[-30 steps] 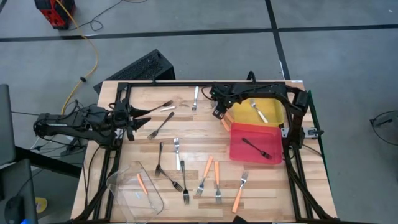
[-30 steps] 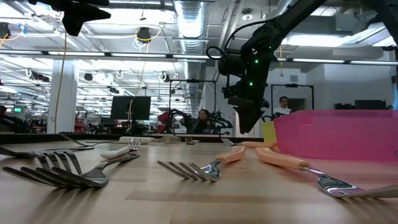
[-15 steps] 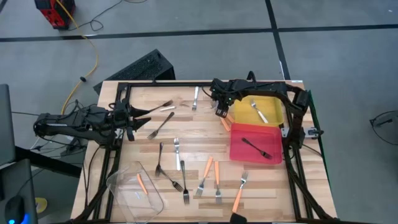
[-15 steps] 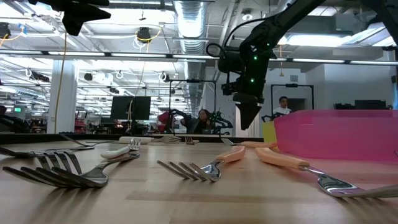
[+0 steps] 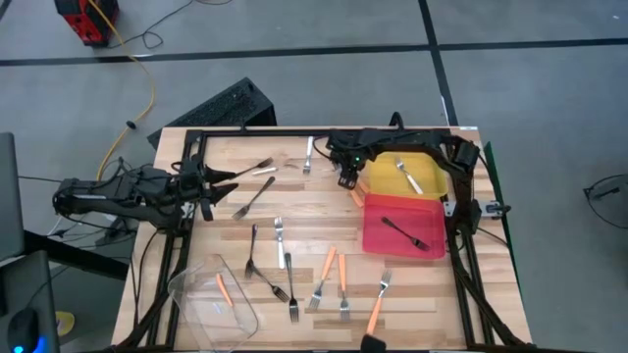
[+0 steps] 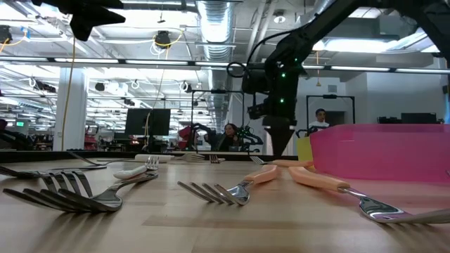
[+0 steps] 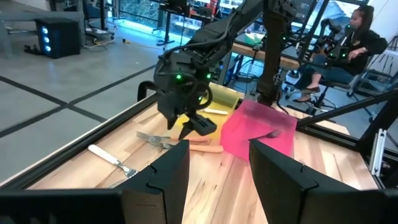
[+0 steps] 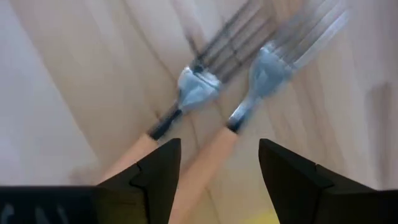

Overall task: Sort silverware by color (type)
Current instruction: Put the orange fork into the transparent bin

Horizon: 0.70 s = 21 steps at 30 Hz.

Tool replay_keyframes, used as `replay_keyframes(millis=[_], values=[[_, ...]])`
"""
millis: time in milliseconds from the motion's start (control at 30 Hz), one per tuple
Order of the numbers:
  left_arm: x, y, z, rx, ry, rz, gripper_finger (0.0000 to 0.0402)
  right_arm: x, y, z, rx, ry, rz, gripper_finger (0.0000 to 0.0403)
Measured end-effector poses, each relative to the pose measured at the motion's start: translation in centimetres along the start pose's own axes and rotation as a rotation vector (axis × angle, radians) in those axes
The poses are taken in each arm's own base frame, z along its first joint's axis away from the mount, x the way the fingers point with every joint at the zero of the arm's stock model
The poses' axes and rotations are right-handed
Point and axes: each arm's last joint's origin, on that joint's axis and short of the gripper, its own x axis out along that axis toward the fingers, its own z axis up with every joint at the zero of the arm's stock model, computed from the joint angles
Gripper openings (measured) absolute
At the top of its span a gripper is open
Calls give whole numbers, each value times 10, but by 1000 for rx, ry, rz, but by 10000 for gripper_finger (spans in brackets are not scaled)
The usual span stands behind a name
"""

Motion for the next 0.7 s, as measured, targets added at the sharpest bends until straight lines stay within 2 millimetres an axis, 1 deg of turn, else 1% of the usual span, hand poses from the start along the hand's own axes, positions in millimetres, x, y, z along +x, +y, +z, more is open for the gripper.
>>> replay_keyframes(millis=[200, 433, 567, 633, 700], values=[[0, 0, -1, 8, 11, 7, 151, 2, -7, 6, 0, 23, 7, 240], [0, 1, -2, 13, 18, 18, 151, 21, -8, 2, -5, 112, 17, 240], [0, 1, -2, 32, 19, 21, 151, 22, -11, 0, 15, 129, 47, 239], [0, 1, -2, 33, 20, 22, 151, 23, -10, 1, 17, 125, 50, 234], [0, 1, -2, 33, 20, 23, 151, 22, -10, 0, 27, 126, 49, 220]])
